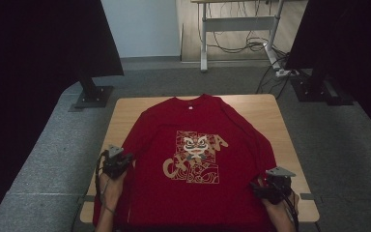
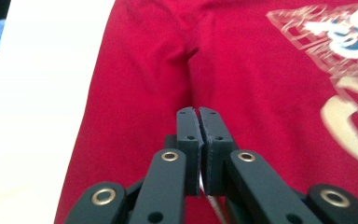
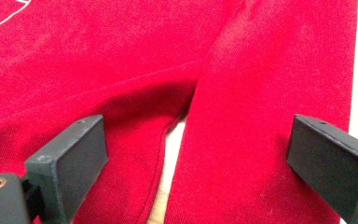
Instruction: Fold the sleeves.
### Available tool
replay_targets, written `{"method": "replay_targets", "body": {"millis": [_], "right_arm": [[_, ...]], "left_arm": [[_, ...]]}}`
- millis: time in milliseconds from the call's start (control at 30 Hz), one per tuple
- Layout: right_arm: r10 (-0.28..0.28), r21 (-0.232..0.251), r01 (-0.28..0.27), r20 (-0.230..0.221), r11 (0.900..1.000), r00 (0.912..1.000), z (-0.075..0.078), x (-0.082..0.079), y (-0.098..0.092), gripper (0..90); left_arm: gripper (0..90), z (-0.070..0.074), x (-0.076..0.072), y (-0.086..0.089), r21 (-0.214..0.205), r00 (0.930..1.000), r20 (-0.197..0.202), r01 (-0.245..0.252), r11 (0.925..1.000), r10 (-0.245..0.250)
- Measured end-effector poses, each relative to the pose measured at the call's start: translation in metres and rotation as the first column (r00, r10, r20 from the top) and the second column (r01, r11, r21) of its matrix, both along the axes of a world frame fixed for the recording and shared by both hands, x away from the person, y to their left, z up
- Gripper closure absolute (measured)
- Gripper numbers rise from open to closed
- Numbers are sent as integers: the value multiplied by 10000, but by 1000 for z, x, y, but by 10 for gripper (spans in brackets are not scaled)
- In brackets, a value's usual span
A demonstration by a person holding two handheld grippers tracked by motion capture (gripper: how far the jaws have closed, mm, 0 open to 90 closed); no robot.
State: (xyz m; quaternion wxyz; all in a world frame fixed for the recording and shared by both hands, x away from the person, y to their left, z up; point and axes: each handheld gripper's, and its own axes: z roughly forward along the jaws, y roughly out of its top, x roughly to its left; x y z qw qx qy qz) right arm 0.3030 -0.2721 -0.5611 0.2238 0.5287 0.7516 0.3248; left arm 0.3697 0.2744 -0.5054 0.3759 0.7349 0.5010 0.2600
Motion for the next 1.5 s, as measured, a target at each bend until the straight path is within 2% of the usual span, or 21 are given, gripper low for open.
{"method": "replay_targets", "body": {"millis": [300,400,467,633,667,800,867,900,933,967,1000,1067,1167,1233,1267,1300,1333,1367,1433,1467,1500], "right_arm": [[25,-1,-25,4,10000,10000,0,0,0,51],[25,2,-25,0,10000,10000,0,0,0,50],[33,1,-33,1,10000,10000,0,0,0,50],[42,0,-42,-1,10000,10000,0,0,0,49],[42,0,-42,-1,10000,10000,0,0,0,49],[63,-1,-63,1,10000,10000,0,0,0,49],[63,-2,-63,-1,10000,10000,0,0,0,49],[63,-2,-63,-1,10000,10000,0,0,0,49],[63,-2,-63,-1,10000,10000,0,0,0,49],[60,-1,-60,-3,10000,10000,0,0,0,49],[60,-1,-60,-3,10000,10000,0,0,0,49],[62,-3,-62,-1,10000,10000,0,0,0,49],[62,-3,-62,-1,10000,10000,0,0,0,49],[62,-2,-62,0,10000,10000,0,0,0,49],[62,-2,-62,0,10000,10000,0,0,0,49],[62,-2,-62,0,10000,10000,0,0,0,49],[64,-2,-64,0,10000,10000,0,0,0,48],[65,0,-65,0,10000,10000,0,0,0,49],[65,-4,-65,1,10000,10000,0,0,0,49],[65,-4,-65,1,10000,10000,0,0,0,48],[71,-2,-71,1,10000,10000,0,0,0,48]], "left_arm": [[889,17,1,-15,-216,9988,261,424,9989,-418],[890,17,1,-15,-216,9988,261,424,9989,-418],[900,26,1,-22,-199,9973,426,614,9979,-605],[900,28,1,-24,-134,9969,453,648,9978,-641],[900,26,1,-23,-17,9978,375,542,9985,-541],[758,7,3,-11,359,10000,-10,27,9994,-27],[736,7,3,-11,359,10000,-10,27,9994,-27],[736,-6,5,-4,445,9991,-289,-312,9985,325],[678,-6,5,-4,445,9991,-289,-312,9985,325],[678,-6,5,-4,445,9991,-289,-312,9985,325],[678,-18,8,-1,492,9970,-595,-459,9977,488],[626,-22,8,-1,541,9964,-684,-465,9975,502],[636,-33,11,-1,1009,9927,-931,-672,9926,766],[656,-33,11,-1,1009,9927,-931,-672,9926,766],[656,-40,12,2,1053,9911,-941,-842,9909,942],[752,-40,12,2,1053,9911,-941,-842,9909,942],[752,-39,12,4,1093,9907,-958,-865,9902,971],[813,-39,12,5,1089,9905,-980,-852,9904,960],[837,-39,12,5,1089,9905,-980,-852,9904,960],[837,-35,10,8,935,9923,-804,-865,9919,941],[885,-33,9,8,884,9934,-670,-865,9923,926]]}}
